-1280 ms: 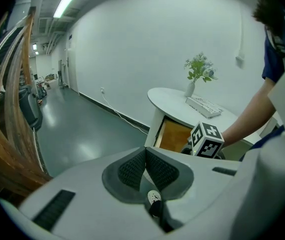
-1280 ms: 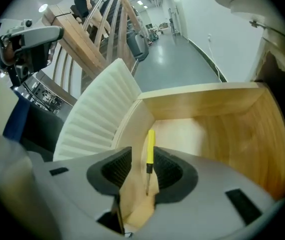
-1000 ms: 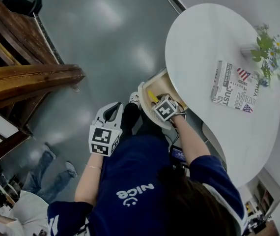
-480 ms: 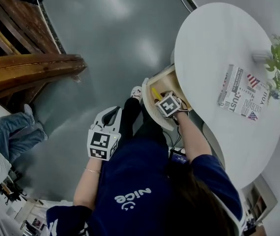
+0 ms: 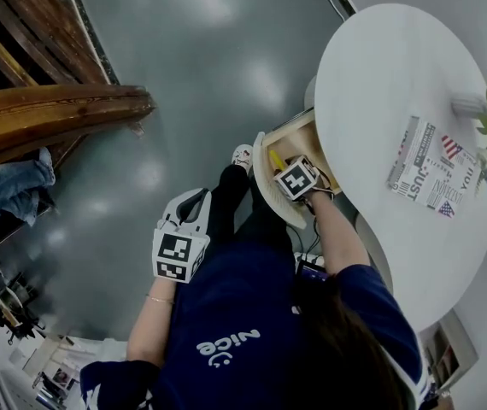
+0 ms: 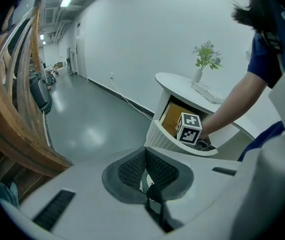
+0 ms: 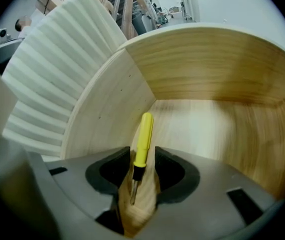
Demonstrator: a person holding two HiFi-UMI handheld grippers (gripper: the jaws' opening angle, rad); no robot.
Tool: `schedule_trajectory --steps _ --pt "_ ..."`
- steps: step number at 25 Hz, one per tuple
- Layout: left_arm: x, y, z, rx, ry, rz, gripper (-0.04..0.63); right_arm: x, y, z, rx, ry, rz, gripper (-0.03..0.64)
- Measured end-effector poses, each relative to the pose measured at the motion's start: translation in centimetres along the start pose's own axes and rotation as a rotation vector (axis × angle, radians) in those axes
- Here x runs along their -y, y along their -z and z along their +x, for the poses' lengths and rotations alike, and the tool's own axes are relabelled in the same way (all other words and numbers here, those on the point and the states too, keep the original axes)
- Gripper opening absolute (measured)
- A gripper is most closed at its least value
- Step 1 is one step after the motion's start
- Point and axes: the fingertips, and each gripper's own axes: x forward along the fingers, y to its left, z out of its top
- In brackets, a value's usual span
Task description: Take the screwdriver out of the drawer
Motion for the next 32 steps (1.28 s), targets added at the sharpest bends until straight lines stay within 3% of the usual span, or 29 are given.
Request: schedule_trajectory --steps 7,10,18,25,32 --pt "0.1 0.3 0.2 -0.009 0.000 0.001 0.003 0.0 -0.1 0.4 -0.018 0.040 0.001 0.132" --pt "0.3 0.3 0.4 -0.012 0.005 0.008 0.003 0.6 0.0 0.2 -0.025 0.058 0.030 0.083" --pt "0.5 0.5 0.2 -0.010 0.004 0.013 0.003 0.7 0.1 0.0 -0.020 0.056 0.048 0.075" --pt "0.7 -0.2 0.1 0.015 0.022 0.029 0.003 0.8 -1.2 -1.7 0.084 0.082 0.072 0.074" --pt "1.5 -2.0 0.2 0.052 0.066 0.069 0.003 0.3 -0.6 -4.4 0.091 0.112 0.153 0.074"
